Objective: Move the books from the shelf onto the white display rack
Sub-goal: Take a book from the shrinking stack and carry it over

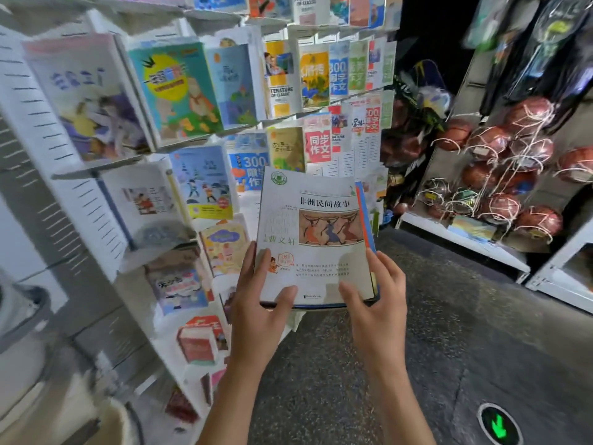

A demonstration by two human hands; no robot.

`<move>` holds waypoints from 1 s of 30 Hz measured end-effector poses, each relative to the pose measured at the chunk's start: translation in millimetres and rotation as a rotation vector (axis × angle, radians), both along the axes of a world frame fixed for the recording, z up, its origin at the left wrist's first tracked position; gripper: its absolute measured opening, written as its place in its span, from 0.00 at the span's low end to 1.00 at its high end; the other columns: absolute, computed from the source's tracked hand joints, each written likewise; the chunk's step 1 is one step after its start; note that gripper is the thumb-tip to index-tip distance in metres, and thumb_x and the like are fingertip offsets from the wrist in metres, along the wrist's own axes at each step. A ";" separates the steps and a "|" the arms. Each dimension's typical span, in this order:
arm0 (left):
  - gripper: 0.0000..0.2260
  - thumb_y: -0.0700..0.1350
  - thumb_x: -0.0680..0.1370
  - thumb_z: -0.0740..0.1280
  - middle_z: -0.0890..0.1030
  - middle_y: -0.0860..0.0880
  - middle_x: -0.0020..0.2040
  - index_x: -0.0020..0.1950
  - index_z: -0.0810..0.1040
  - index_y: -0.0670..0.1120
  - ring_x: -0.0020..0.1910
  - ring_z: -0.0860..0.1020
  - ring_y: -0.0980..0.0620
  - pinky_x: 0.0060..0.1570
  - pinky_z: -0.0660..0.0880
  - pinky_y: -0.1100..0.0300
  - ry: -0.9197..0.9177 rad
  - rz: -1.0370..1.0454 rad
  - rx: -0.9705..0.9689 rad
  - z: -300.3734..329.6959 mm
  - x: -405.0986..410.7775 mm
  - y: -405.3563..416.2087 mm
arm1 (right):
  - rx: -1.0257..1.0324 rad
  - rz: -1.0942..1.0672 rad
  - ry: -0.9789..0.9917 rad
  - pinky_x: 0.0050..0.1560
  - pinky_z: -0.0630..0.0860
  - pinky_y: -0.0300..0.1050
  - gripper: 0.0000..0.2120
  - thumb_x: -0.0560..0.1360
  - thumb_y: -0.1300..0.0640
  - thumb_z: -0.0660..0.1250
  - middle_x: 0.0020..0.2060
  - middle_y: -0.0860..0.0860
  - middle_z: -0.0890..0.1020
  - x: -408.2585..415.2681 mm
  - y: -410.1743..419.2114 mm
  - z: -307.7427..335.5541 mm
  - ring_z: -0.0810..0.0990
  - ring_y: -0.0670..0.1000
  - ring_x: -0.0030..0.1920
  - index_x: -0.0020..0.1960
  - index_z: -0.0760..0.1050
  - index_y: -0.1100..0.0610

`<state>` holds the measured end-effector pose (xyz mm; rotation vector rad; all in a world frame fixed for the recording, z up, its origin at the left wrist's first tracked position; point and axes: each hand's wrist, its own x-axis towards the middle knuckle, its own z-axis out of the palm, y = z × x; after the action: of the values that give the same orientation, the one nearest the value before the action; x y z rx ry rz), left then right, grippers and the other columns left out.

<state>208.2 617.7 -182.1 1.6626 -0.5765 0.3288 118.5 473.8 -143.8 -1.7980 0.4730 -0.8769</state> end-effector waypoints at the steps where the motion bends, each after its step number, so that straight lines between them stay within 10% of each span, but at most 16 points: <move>1: 0.30 0.49 0.76 0.73 0.61 0.54 0.78 0.75 0.65 0.52 0.77 0.58 0.62 0.73 0.67 0.47 0.003 -0.004 0.007 -0.2 6.8 -12.5 | 0.003 -0.002 0.002 0.51 0.75 0.26 0.28 0.75 0.61 0.72 0.65 0.45 0.66 6.9 -13.2 -1.5 0.66 0.26 0.61 0.72 0.70 0.50; 16: 0.30 0.49 0.74 0.69 0.61 0.59 0.76 0.75 0.67 0.46 0.74 0.61 0.66 0.66 0.61 0.76 0.091 0.174 0.049 -24.4 54.2 -194.9 | 0.196 0.255 0.155 0.57 0.81 0.53 0.33 0.68 0.57 0.79 0.68 0.44 0.74 95.1 -227.2 -38.2 0.75 0.47 0.67 0.66 0.72 0.36; 24: 0.30 0.51 0.77 0.72 0.63 0.50 0.78 0.75 0.68 0.43 0.75 0.63 0.62 0.69 0.62 0.71 0.106 0.333 0.073 -46.1 54.9 -252.0 | 0.210 0.537 0.171 0.62 0.78 0.52 0.31 0.72 0.57 0.76 0.64 0.40 0.78 123.1 -297.6 -43.4 0.76 0.42 0.64 0.63 0.71 0.28; 30: 0.28 0.47 0.76 0.70 0.60 0.57 0.79 0.75 0.66 0.48 0.75 0.61 0.64 0.68 0.62 0.72 0.124 0.369 0.077 -59.4 71.7 -259.8 | 0.149 0.787 0.234 0.69 0.72 0.53 0.30 0.75 0.59 0.74 0.68 0.35 0.74 161.5 -323.1 -44.7 0.70 0.39 0.70 0.72 0.70 0.40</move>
<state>279.9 357.9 -241.5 1.8491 -0.1885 0.4710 280.0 150.7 -188.5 -1.7398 -0.0475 -0.0837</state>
